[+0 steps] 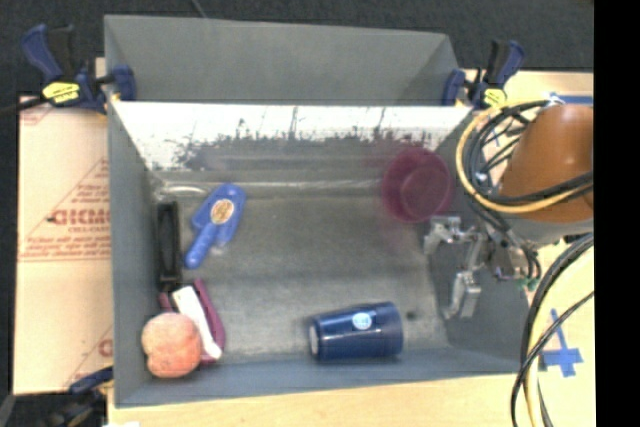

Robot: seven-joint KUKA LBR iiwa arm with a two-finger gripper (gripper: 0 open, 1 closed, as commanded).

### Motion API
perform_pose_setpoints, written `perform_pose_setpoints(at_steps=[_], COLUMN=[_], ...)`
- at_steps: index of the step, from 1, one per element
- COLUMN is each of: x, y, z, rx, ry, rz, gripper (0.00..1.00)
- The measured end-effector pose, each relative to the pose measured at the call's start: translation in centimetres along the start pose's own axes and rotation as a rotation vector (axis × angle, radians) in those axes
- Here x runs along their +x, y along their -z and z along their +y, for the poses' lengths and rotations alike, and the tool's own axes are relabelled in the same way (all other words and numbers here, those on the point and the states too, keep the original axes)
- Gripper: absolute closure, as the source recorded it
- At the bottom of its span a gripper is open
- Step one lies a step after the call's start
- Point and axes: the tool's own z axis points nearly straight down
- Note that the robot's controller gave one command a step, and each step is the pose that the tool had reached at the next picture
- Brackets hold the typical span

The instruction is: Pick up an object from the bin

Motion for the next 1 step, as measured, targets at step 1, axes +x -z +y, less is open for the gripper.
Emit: perform_pose_setpoints(at_steps=[1], x=[-0.19], y=[0.47], z=[0.07], rx=[0.002], ry=[0.006], rz=[-0.008], gripper=[0.0])
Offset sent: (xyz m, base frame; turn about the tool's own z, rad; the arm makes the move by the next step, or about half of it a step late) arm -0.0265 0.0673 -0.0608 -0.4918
